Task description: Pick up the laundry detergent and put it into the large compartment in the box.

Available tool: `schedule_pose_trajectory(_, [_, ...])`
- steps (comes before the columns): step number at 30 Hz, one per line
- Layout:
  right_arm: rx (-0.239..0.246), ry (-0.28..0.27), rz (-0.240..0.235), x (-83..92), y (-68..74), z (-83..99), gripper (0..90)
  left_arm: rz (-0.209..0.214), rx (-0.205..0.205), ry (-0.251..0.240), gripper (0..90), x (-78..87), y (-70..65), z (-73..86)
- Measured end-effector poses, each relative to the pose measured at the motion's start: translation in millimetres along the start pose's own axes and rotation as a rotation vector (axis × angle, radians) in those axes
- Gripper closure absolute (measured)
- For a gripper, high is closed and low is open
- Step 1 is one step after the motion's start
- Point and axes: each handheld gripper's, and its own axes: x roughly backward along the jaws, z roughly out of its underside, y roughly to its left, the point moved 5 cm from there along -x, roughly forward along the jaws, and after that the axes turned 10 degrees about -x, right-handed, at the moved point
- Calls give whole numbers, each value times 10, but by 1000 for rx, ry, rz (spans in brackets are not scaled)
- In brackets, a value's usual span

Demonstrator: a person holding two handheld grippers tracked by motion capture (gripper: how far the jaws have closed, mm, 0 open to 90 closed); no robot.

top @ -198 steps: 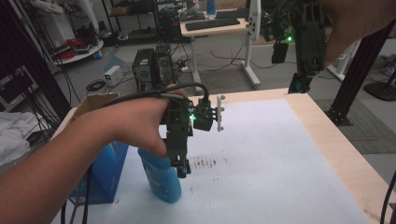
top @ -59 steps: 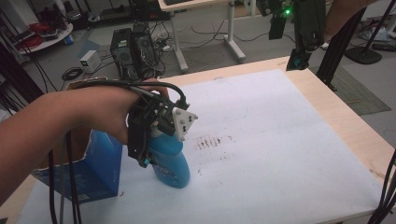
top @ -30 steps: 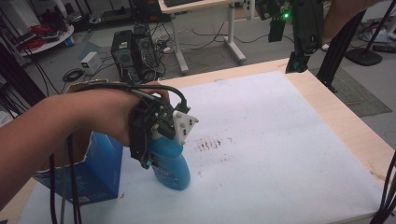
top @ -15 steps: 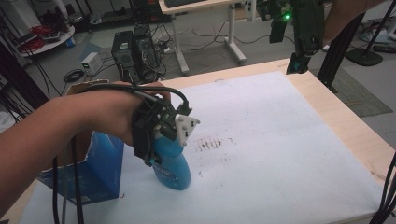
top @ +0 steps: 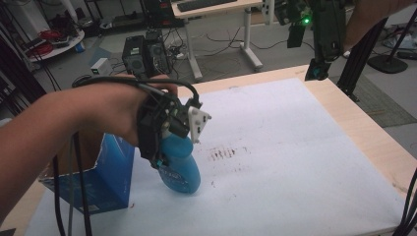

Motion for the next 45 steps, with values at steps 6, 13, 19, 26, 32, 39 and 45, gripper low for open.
schedule_pose_trajectory(6, [22,-6,1,7,15,-27,20,44,145,-67,386,397,-25,45])
schedule_pose_trajectory(13, [39,-16,-4,-1,25,-76,20,48,250,-53,386,765,-90,162])
schedule_pose_trajectory(19, [42,-19,-4,6,32,-98,19,55,354,-75,385,1005,-135,321])
schedule_pose_trajectory(26, [57,-13,-6,-35,-1,-153,20,63,548,-95,385,1303,-243,674])
schedule_pose_trajectory(32, [71,-22,-4,-27,26,-171,20,43,756,-94,384,1424,-362,1028])
schedule_pose_trajectory(39, [70,-23,0,-30,25,-183,20,19,997,-63,383,1447,-470,1362])
schedule_pose_trajectory(45, [79,-19,-2,-44,40,-224,20,44,1134,-54,383,1415,-559,1536])
